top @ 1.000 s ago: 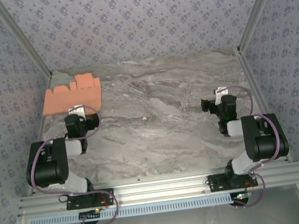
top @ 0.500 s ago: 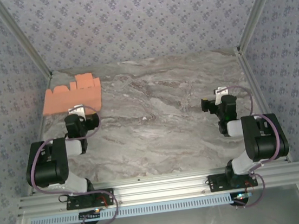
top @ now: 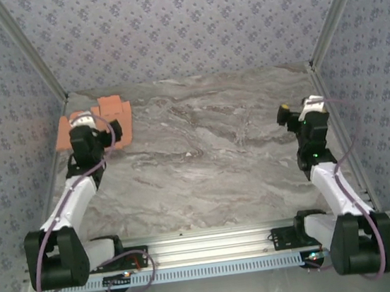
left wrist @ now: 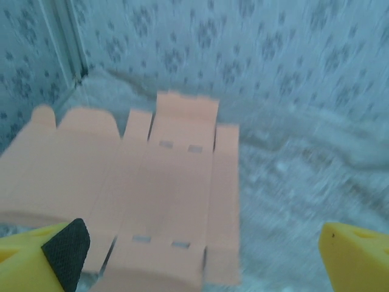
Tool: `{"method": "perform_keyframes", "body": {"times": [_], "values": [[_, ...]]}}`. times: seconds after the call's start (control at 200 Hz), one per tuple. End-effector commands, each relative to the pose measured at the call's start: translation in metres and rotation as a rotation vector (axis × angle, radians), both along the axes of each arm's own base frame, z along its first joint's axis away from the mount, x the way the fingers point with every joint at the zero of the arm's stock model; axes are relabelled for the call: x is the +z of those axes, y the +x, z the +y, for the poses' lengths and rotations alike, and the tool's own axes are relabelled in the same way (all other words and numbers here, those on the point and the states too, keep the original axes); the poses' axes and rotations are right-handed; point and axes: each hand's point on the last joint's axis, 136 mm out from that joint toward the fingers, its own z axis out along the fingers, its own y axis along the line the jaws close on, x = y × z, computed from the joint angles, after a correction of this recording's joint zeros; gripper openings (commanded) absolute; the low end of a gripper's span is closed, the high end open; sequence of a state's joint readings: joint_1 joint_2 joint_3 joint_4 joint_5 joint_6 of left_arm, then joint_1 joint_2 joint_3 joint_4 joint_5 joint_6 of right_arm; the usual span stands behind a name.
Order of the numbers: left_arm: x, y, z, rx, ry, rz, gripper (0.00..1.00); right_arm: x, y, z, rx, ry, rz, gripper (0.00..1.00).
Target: Fold the paper box
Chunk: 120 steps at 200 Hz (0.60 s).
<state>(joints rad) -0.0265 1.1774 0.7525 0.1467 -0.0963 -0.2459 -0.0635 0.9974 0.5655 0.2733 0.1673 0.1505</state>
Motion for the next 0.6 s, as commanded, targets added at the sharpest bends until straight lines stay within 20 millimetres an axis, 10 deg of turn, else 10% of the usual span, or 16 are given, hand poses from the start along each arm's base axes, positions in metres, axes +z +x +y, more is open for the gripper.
{"method": "perform_keyframes", "body": {"times": [0.0,0.3,0.595], "values": [[-0.02,-0.022,0.018,0.219,-0.188,0.26,0.99,-0.026,-0.036,-0.029,-0.258,0.299,0.163,1.0],[-0.063,0.005,-0.051,-0.098,-0.041,0.647,0.99,-0.054,-0.012,0.032,0.063,0.42,0.398,0.96],[-0.115,-0.003,-0.059,-0.167,0.369,0.897,0.97,-0.084,-0.014,0.068,0.203,0.443,0.517,0.91]]}}
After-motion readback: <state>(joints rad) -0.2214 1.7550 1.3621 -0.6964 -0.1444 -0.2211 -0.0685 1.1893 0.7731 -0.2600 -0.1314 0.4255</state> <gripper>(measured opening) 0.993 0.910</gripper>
